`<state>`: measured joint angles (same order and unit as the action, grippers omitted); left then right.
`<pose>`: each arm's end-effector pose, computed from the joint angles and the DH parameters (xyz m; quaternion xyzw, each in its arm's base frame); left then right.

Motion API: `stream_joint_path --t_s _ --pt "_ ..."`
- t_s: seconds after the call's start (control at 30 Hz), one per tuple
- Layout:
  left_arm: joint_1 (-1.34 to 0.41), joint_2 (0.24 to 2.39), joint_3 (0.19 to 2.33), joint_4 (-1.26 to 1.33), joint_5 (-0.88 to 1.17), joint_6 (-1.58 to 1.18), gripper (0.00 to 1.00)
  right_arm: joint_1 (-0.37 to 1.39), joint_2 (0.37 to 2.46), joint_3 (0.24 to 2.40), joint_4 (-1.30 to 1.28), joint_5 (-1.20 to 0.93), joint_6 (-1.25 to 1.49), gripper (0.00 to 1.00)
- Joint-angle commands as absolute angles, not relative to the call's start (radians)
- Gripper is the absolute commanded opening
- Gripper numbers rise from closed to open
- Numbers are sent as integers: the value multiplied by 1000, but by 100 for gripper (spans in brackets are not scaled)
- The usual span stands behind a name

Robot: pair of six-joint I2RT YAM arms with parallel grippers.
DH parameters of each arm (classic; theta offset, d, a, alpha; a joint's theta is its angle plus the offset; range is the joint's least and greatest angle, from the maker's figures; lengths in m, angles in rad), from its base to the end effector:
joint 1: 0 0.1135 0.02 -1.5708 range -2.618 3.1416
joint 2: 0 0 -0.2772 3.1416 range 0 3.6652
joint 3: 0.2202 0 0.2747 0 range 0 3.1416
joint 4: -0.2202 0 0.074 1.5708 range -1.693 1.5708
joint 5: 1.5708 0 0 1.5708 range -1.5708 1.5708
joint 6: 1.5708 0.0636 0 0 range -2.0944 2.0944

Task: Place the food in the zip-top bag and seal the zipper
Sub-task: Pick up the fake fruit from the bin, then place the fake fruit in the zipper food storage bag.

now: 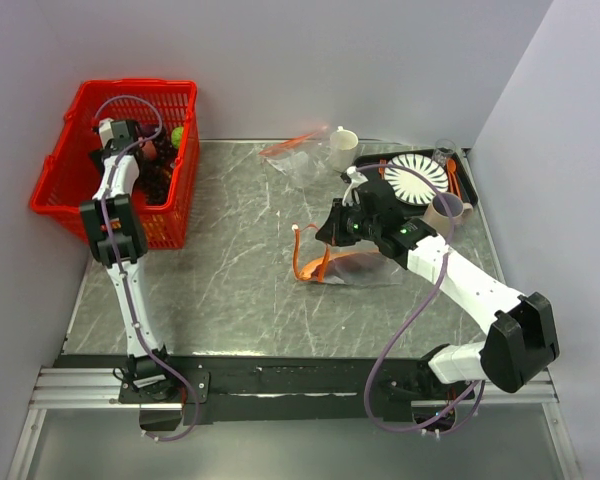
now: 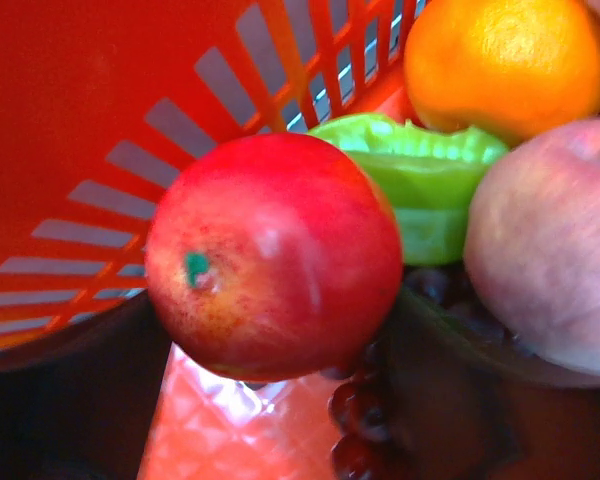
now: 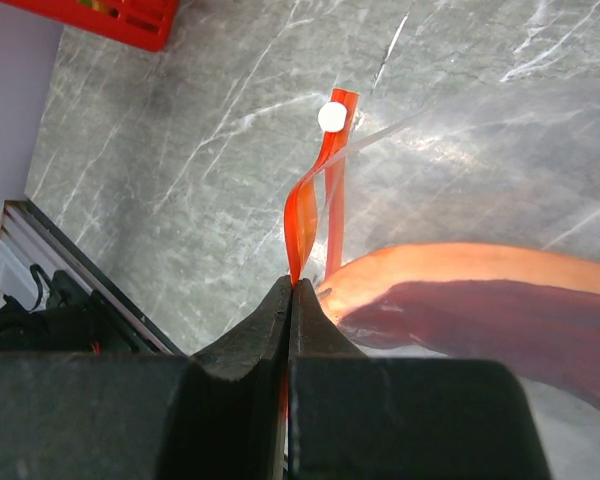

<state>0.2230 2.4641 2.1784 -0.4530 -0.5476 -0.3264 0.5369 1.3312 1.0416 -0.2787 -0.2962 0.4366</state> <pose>0.5826 0.1661 0.1829 -0.3441 0.8180 0.2269 0.4014 0.2843 0.1908 0.2912 -0.1143 0.8627 0.3367 0.3595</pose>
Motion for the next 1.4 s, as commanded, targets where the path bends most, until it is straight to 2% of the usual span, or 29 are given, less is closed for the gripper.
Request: stream_joint_path --t_s 0.0,0.03,0.07,0.17,0.27,0.53,0.67,0.8,0.9,1.17,1.37 --pt "233 2441 2200 -439 -517 -305 65 541 1330 1043 -236 -301 433 0" --pt "233 2422 2186 -433 -508 -313 61 541 1331 1045 -238 -298 433 0" --pt "235 2378 2149 -422 -500 -314 53 541 1330 1045 -239 -296 431 0" --pt "233 2269 2082 -391 -485 -331 43 541 1327 1045 -245 -296 433 0" --pt "233 2170 2057 -403 -436 -357 41 543 1321 1042 -245 -299 434 0" --pt "227 1915 1962 -486 -221 -410 41 540 1335 1084 -285 -302 425 0" --pt "227 1706 1762 -416 -37 -466 42 540 1313 1101 -310 -336 431 0" --pt "216 1565 1649 -399 240 -570 46 538 1289 1108 -322 -368 443 0" --pt "192 1453 1582 -382 371 -633 48 537 1272 1112 -336 -400 460 0" --pt "29 1165 1378 -299 445 -731 45 532 1250 1184 -399 -436 460 0" --pt "-231 1013 1089 -91 414 -876 43 520 1270 1249 -439 -440 451 0"
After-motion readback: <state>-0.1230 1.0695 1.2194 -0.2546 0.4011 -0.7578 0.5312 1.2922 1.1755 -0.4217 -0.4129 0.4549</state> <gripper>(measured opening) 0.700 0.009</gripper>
